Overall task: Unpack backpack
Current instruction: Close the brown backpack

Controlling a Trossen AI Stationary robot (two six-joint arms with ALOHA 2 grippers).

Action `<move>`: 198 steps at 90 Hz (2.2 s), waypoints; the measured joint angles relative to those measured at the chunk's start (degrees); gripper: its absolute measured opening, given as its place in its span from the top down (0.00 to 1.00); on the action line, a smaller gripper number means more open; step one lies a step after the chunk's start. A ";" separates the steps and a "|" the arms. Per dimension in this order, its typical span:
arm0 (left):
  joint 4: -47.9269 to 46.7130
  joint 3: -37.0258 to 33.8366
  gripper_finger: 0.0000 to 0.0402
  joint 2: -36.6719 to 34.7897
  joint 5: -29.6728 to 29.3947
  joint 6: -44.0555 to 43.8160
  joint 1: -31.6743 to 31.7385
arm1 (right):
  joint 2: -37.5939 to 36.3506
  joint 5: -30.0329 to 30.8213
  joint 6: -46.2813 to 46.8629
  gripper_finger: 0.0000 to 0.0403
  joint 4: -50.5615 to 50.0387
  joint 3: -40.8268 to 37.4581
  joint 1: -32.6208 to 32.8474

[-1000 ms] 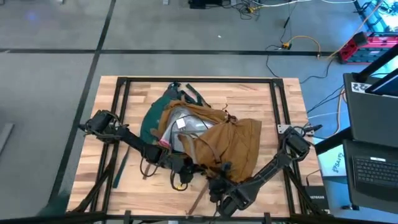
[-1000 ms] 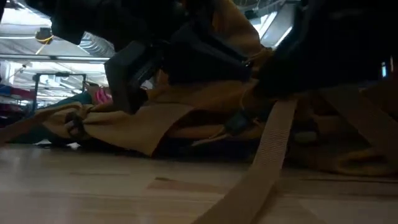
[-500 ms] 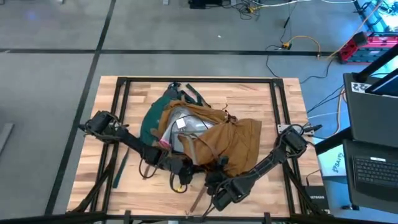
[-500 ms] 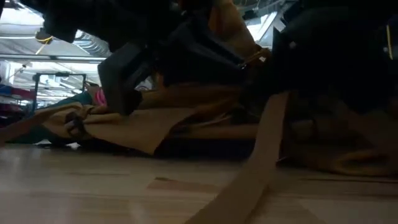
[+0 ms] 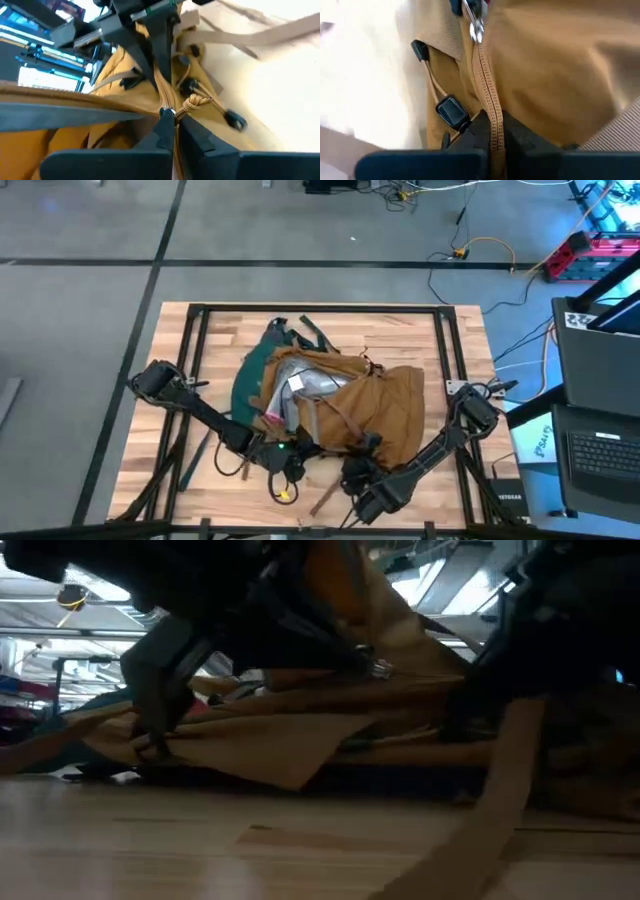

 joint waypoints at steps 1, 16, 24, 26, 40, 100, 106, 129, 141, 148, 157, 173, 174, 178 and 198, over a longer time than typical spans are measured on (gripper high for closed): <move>-0.26 0.00 0.99 -0.08 -0.45 -0.19 -0.17 | 0.00 -0.05 0.35 0.99 -0.33 0.00 0.09; -3.01 -0.02 0.99 -0.71 -3.59 -1.60 -1.73 | 0.00 -1.21 2.84 0.99 -2.62 -0.11 0.78; -3.32 -0.02 0.99 -0.76 -4.58 -1.56 -2.25 | 0.00 -1.78 2.93 0.99 -2.53 -0.09 0.69; -3.36 -0.02 0.99 -0.76 -5.08 -1.67 -2.42 | 0.00 -1.89 2.95 0.99 -2.55 -0.10 0.67; -8.36 -0.04 0.99 -1.36 -10.59 -3.11 -4.28 | 0.00 -3.37 6.98 0.99 -6.18 -0.04 0.70; -54.05 -0.53 1.00 -15.92 -26.03 -38.48 -14.37 | 0.09 -13.81 28.60 0.99 -27.02 -0.63 4.15; -52.98 -0.94 1.00 -17.31 -26.04 -39.46 -14.89 | 0.11 -13.06 28.76 0.99 -26.51 -0.61 4.52; -38.24 -1.18 1.00 -16.75 -11.69 -35.99 -11.17 | 0.11 -11.15 27.74 0.99 -21.88 -0.52 4.25; -29.61 -1.18 0.97 -13.55 -2.28 -25.09 -7.52 | 0.11 -11.07 27.63 0.99 -21.34 -0.50 4.03; -25.75 -1.18 0.93 -11.01 0.51 -18.46 -5.79 | 0.11 -10.99 27.58 0.99 -21.26 -0.50 3.97; -22.11 -1.18 0.85 -8.21 1.63 -12.92 -3.92 | 0.11 -10.90 27.30 0.99 -20.82 -0.49 3.97; -15.78 -1.18 0.70 -4.29 3.31 -5.64 -1.32 | 0.11 -10.69 26.66 0.98 -19.82 -0.46 3.97; -15.37 -1.18 0.69 -4.05 3.46 -5.23 -1.17 | 0.11 -10.67 26.63 0.98 -19.75 -0.46 3.97; -12.88 -1.17 0.66 -3.37 4.61 -4.59 -0.79 | 0.11 -10.57 26.50 0.98 -19.39 -0.46 3.97; -6.18 -1.09 0.49 -1.23 5.61 -0.21 -0.37 | 0.11 -9.99 26.40 0.98 -18.15 -0.42 3.95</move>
